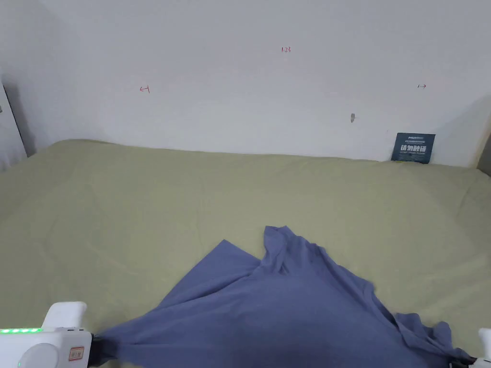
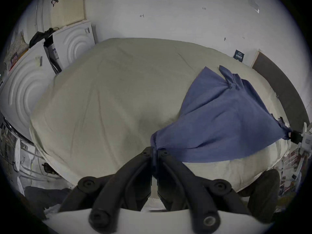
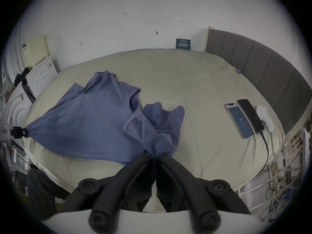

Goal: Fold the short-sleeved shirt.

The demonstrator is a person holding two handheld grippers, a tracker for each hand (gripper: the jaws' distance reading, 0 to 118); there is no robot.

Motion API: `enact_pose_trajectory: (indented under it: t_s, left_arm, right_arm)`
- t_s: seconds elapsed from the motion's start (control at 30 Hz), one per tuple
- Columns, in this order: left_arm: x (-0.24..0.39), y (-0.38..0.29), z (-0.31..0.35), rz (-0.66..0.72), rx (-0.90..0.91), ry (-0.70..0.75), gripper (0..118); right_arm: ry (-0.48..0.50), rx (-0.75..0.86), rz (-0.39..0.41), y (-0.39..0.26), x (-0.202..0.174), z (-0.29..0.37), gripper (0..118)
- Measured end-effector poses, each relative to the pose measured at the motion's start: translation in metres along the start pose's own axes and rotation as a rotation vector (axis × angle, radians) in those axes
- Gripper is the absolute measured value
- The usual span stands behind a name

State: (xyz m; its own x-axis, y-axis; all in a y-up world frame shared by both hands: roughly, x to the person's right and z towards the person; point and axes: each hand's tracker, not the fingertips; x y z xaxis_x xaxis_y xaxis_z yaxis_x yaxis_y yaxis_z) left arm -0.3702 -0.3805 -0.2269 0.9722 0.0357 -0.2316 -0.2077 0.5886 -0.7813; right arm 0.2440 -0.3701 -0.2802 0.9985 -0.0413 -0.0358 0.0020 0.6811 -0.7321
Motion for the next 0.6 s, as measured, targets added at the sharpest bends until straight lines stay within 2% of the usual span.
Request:
enact_pose_trajectory:
  t_s: [0.03, 0.07, 0.1, 0.13, 0.17, 0.23, 0.27, 0.33, 0.37, 0.4, 0.43, 0.47, 0.5, 0.53, 0.6]
  left_arm:
    - [-0.001, -0.001, -0.001, 0.005, 0.003, -0.009, 5]
    - [-0.001, -0.002, -0.004, 0.008, 0.005, -0.020, 14]
    - [-0.001, -0.003, -0.004, 0.007, 0.017, -0.026, 57]
    - [-0.002, -0.004, -0.003, 0.011, 0.036, -0.028, 100]
    - [-0.002, -0.004, -0.003, 0.006, 0.036, -0.044, 118]
    - [0.006, -0.005, 0.011, 0.037, 0.109, -0.070, 117]
    - [0.010, -0.006, 0.015, 0.027, 0.077, -0.074, 117]
    - [0.014, -0.004, 0.028, 0.015, 0.140, -0.071, 111]
    - [0.018, -0.004, 0.035, -0.005, 0.173, -0.055, 99]
    - [0.023, -0.005, 0.041, -0.023, 0.200, -0.038, 63]
    - [0.028, -0.008, 0.048, -0.038, 0.231, -0.029, 14]
    - [0.030, -0.010, 0.052, -0.043, 0.240, -0.028, 0]
    - [0.032, -0.013, 0.054, -0.035, 0.230, -0.032, 0]
    - [0.033, -0.017, 0.056, -0.013, 0.267, -0.039, 0]
    - [0.026, -0.019, 0.054, 0.001, 0.226, -0.065, 0]
  right_arm:
    - [0.003, 0.010, 0.001, 0.000, -0.001, 0.000, 8]
    - [-0.007, 0.017, 0.006, 0.000, -0.003, -0.001, 24]
    - [-0.010, 0.029, 0.009, 0.000, -0.003, 0.000, 57]
    - [0.017, 0.034, 0.007, 0.001, -0.004, 0.003, 69]
    - [0.009, 0.050, 0.005, 0.003, -0.007, 0.006, 69]
    - [0.014, 0.060, 0.018, 0.008, -0.016, 0.015, 69]
    - [0.019, 0.070, 0.020, 0.010, -0.023, 0.019, 68]
    - [0.026, 0.095, 0.032, 0.014, -0.038, 0.026, 68]
    - [0.024, 0.114, 0.049, 0.014, -0.047, 0.031, 65]
    - [0.040, 0.175, 0.050, 0.013, -0.054, 0.036, 55]
    - [0.067, 0.223, 0.048, 0.012, -0.063, 0.042, 24]
    - [0.042, 0.258, 0.071, 0.012, -0.074, 0.048, 2]
    - [-0.014, 0.298, 0.114, 0.010, -0.085, 0.050, 2]
    - [-0.045, 0.350, 0.107, 0.007, -0.095, 0.055, 2]
    - [0.028, 0.332, 0.128, 0.005, -0.108, 0.062, 2]
